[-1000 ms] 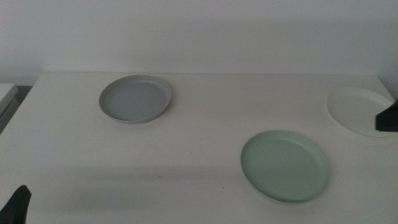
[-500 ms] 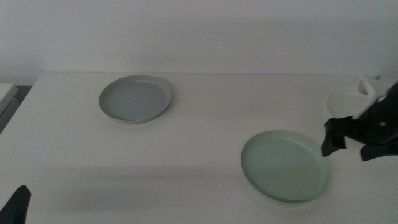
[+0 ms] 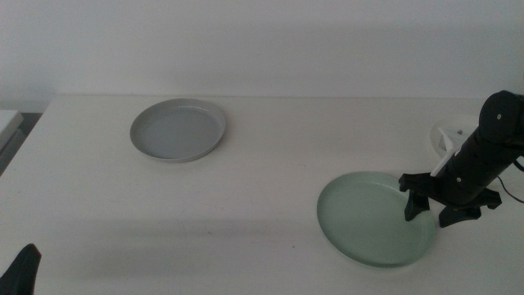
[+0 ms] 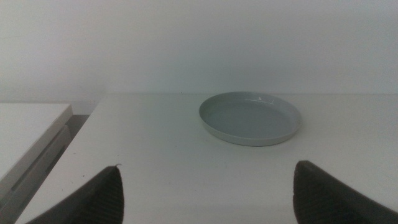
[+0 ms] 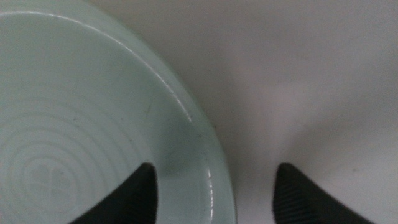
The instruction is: Stack the three bowls on top of each other.
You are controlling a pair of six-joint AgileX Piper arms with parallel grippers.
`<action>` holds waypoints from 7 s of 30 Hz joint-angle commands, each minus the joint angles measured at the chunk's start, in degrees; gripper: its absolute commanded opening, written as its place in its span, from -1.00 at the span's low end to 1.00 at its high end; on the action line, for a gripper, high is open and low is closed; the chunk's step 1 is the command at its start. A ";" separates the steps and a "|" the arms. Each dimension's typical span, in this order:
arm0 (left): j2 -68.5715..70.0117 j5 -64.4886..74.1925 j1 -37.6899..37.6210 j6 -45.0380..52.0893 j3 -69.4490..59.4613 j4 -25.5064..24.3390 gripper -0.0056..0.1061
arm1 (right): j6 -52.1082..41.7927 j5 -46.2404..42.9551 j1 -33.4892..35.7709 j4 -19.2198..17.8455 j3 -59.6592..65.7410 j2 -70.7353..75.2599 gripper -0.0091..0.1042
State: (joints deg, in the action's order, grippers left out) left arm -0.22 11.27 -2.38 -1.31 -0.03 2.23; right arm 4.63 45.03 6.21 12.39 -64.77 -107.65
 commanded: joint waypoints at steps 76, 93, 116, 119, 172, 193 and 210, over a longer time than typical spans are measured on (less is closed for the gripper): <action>0.22 -0.84 0.10 -0.25 0.03 0.18 0.78 | -2.46 22.37 -22.80 -10.18 -46.87 -7.11 0.80; 0.22 -0.84 0.10 -0.25 0.03 0.18 0.78 | -3.13 14.66 -27.26 -4.11 -46.87 -24.27 0.46; 0.22 -0.84 0.10 -0.25 0.03 0.18 0.78 | -5.86 13.43 -27.26 -1.97 -46.87 -27.46 -0.87; 0.22 -0.84 0.10 -0.25 0.03 0.18 0.78 | -6.26 14.08 -27.13 -1.26 -46.87 -24.77 -0.87; 0.22 -0.84 0.10 -0.25 0.03 0.18 0.78 | -6.08 -5.89 13.76 5.37 -15.32 -6.06 -0.79; 0.22 -0.84 0.10 -0.13 0.03 0.18 0.78 | -13.67 5.22 12.59 -0.03 -17.75 15.10 0.80; 0.22 -0.84 0.10 -0.13 0.03 0.18 0.78 | -28.69 -0.03 12.70 14.89 5.81 58.36 0.80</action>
State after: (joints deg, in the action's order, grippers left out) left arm -0.22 11.27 -2.38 -1.31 -0.03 2.23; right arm -23.24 45.92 19.24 26.52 -59.41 -50.20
